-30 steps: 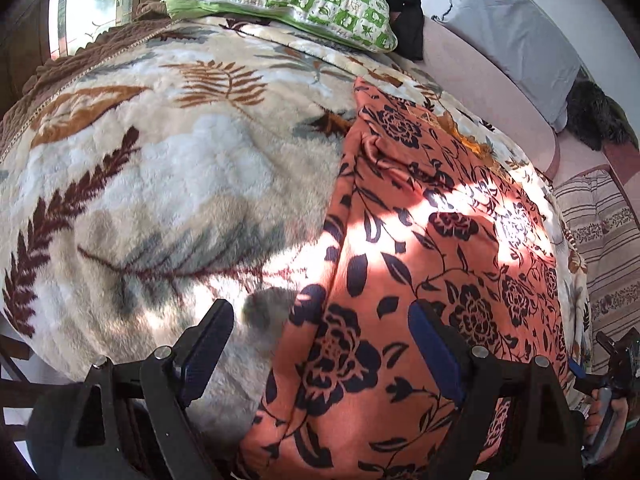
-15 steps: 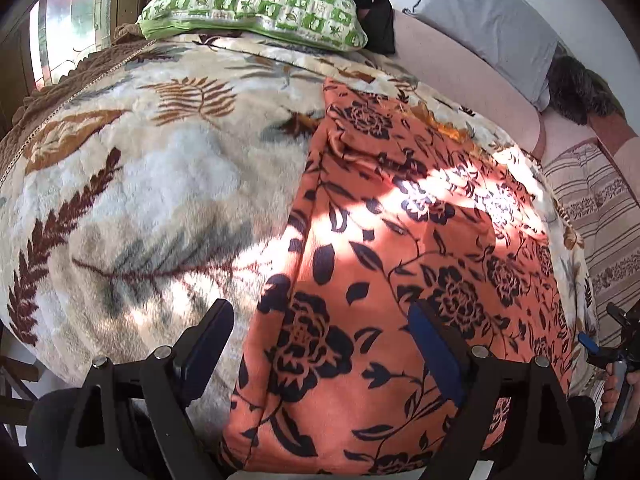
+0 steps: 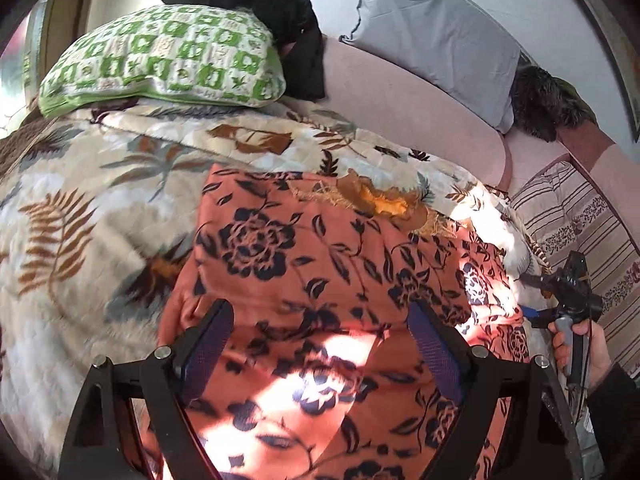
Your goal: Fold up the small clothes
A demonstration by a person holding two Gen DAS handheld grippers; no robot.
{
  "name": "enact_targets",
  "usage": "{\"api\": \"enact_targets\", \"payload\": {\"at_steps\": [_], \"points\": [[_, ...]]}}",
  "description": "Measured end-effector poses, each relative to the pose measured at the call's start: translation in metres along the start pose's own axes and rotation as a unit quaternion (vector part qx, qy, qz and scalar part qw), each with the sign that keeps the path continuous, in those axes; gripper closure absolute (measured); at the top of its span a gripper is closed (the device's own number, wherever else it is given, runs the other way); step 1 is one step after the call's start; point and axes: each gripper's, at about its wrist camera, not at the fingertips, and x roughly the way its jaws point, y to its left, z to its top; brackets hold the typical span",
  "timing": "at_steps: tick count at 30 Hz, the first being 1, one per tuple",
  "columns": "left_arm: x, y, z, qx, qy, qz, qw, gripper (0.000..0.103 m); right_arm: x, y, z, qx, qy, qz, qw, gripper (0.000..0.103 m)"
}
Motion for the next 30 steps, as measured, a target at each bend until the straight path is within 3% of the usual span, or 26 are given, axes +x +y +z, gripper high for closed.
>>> {"api": "enact_targets", "payload": {"at_steps": [1,2,3,5,7,8,10,11,12,13,14,17,18,19,20,21,22,23,24,25,26,28,30], "points": [[0.011,-0.004,0.007,0.007,0.0,-0.001,1.0,0.014,0.007,0.003,-0.001,-0.023,0.011,0.0,1.0,0.014],[0.022,-0.007,0.012,0.013,0.001,0.003,0.9999,0.014,0.014,0.008,-0.003,-0.044,0.027,-0.018,0.999,0.053],[0.033,-0.008,0.016,0.017,0.005,0.007,0.9998,0.014,0.022,0.01,-0.007,-0.063,0.043,-0.058,0.995,0.084],[0.051,-0.003,0.016,0.015,0.017,0.009,0.9997,0.014,0.022,0.005,-0.011,-0.066,0.038,-0.077,0.994,0.088],[0.064,0.004,0.013,0.01,0.026,0.009,0.9996,0.014,0.017,0.005,-0.011,-0.064,0.035,-0.072,0.995,0.087],[0.069,0.008,0.011,0.01,0.03,0.011,0.9994,0.014,0.015,0.008,-0.01,-0.07,0.032,-0.07,0.995,0.08],[0.078,0.017,0.006,0.005,0.037,0.012,0.9992,0.014,0.005,0.012,-0.001,-0.061,0.014,-0.072,0.995,0.081],[0.08,0.021,0.004,0.003,0.035,0.006,0.9993,0.014,-0.001,0.014,0.007,-0.052,-0.007,-0.072,0.996,0.07],[0.079,0.022,0.001,0.007,0.027,0.001,0.9996,0.014,-0.005,0.017,0.016,-0.044,-0.03,-0.068,0.996,0.034],[0.077,0.021,-0.002,0.015,0.021,-0.001,0.9997,0.014,-0.006,0.021,0.026,-0.04,-0.051,-0.07,0.995,0.015],[0.077,0.02,-0.003,0.022,0.022,0.0,0.9995,0.014,-0.004,0.024,0.035,-0.038,-0.07,-0.072,0.994,0.006],[0.077,0.021,-0.003,0.024,0.02,-0.003,0.9995,0.014,0.025,0.034,0.065,-0.052,-0.068,-0.082,0.993,0.009],[0.077,0.022,-0.003,0.02,0.02,-0.008,0.9996,0.014,0.04,0.035,0.07,-0.064,-0.05,-0.102,0.991,0.028],[0.076,0.024,-0.002,0.015,0.019,-0.014,0.9996,0.014,0.058,0.032,0.074,-0.066,-0.018,-0.151,0.986,0.052],[0.075,0.027,-0.001,0.009,0.019,-0.02,0.9996,0.014,0.061,0.029,0.075,-0.067,-0.026,-0.175,0.982,0.066],[0.073,0.029,0.0,0.002,0.018,-0.026,0.9995,0.014,0.054,0.025,0.075,-0.047,-0.044,-0.168,0.984,0.07],[0.069,0.032,0.003,-0.007,0.019,-0.031,0.9993,0.014,0.046,0.024,0.074,-0.031,-0.067,-0.173,0.982,0.07],[0.063,0.036,0.006,-0.019,0.018,-0.035,0.999,0.014,0.037,0.027,0.07,-0.031,-0.091,-0.193,0.976,0.064],[0.055,0.043,0.011,-0.036,0.007,-0.038,0.9986,0.014,0.033,0.03,0.066,-0.032,-0.097,-0.209,0.973,0.035],[0.045,0.052,0.016,-0.055,-0.011,-0.043,0.9975,0.014,0.029,0.031,0.061,-0.029,-0.09,-0.213,0.972,0.018],[0.036,0.063,0.022,-0.076,-0.027,-0.043,0.9958,0.014,0.021,0.034,0.051,-0.031,-0.096,-0.211,0.972,0.011],[0.033,0.087,0.037,-0.121,-0.03,-0.037,0.9915,0.014,0.003,0.041,0.025,-0.044,-0.11,-0.193,0.974,0.01],[0.039,0.11,0.051,-0.17,-0.019,-0.056,0.9837,0.014,-0.015,0.046,-0.008,-0.049,-0.12,-0.142,0.981,0.01]]}}
